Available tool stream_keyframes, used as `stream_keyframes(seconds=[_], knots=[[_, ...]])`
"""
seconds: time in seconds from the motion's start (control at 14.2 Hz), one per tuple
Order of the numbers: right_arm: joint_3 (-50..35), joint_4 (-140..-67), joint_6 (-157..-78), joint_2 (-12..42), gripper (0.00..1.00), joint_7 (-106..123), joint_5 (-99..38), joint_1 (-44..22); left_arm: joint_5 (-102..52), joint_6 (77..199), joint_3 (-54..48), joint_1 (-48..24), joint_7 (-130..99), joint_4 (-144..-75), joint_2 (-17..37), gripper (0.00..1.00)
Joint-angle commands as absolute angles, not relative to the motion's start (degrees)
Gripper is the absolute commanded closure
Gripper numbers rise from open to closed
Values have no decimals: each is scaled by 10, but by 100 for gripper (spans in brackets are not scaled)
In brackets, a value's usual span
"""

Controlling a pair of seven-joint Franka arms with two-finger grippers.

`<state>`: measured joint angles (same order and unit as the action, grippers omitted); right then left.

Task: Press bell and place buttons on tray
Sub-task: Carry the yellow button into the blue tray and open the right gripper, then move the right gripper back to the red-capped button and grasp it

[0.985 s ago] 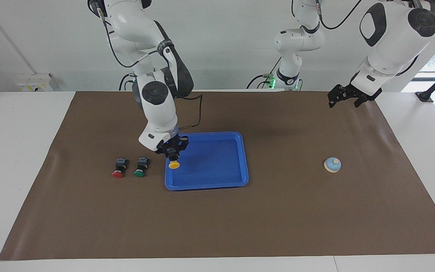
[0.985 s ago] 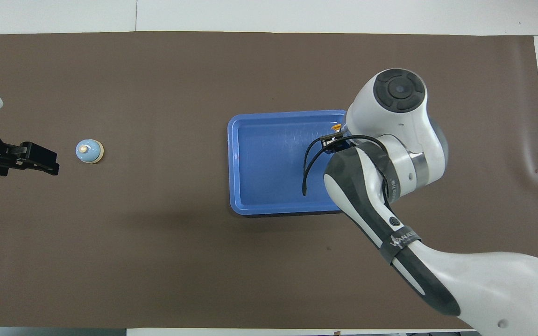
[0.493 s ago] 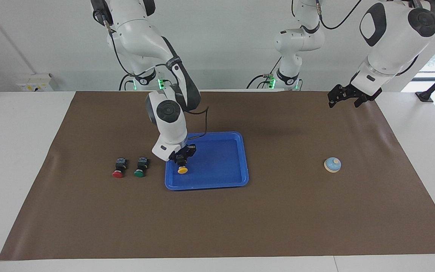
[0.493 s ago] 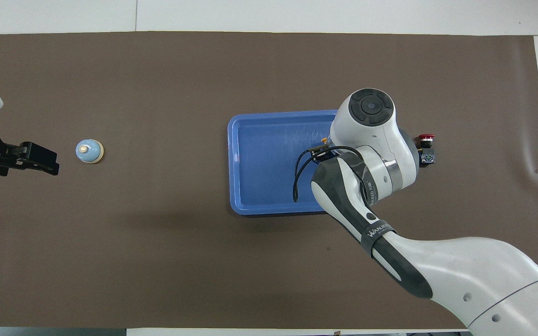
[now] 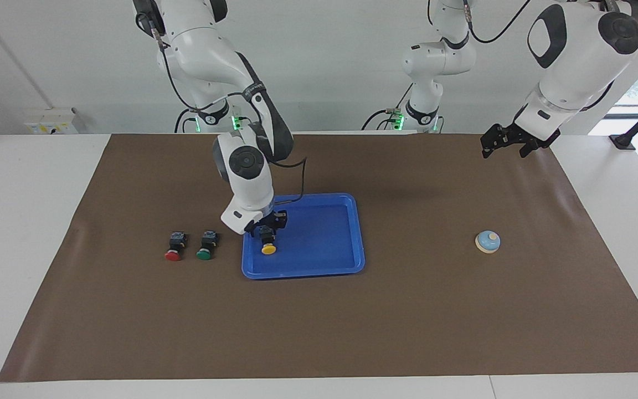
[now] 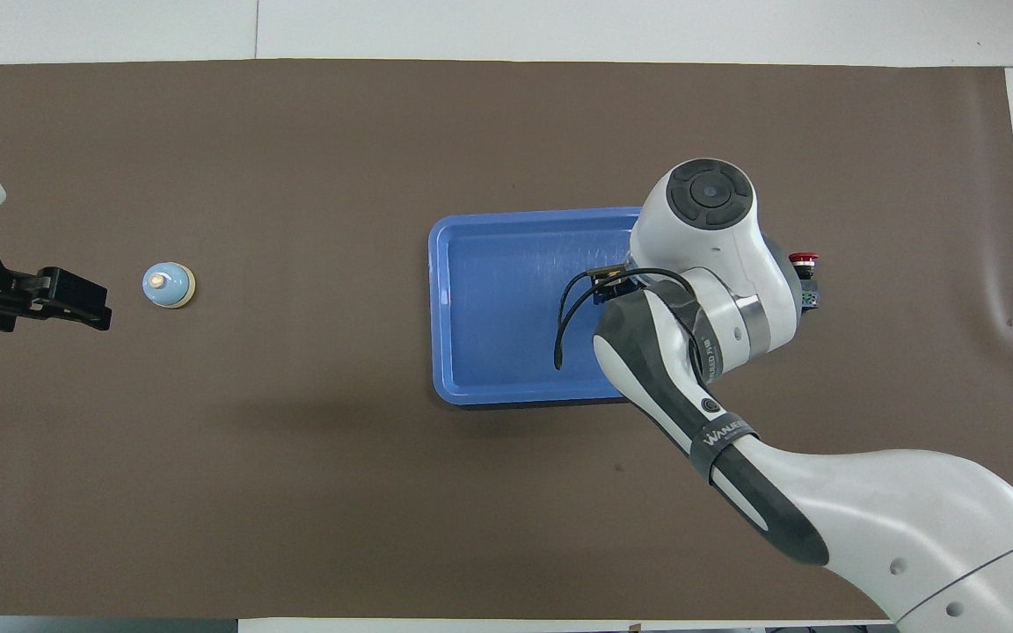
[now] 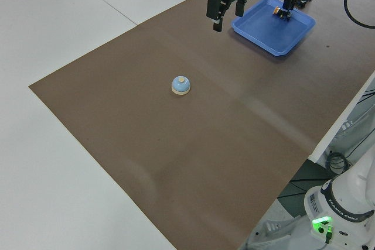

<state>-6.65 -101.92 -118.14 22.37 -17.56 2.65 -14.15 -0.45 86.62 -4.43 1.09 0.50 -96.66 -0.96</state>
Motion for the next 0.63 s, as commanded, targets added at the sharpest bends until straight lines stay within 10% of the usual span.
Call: stream_keyframes(seconds=[0.0, 0.56], knots=[[-69, -937, -1102, 222, 0, -149, 34, -95, -4, 863, -43, 11, 0, -964, -15, 0], [-66, -985, -1130, 206, 0, -41, 49, 54, -4, 863, -43, 11, 0, -964, -15, 0]])
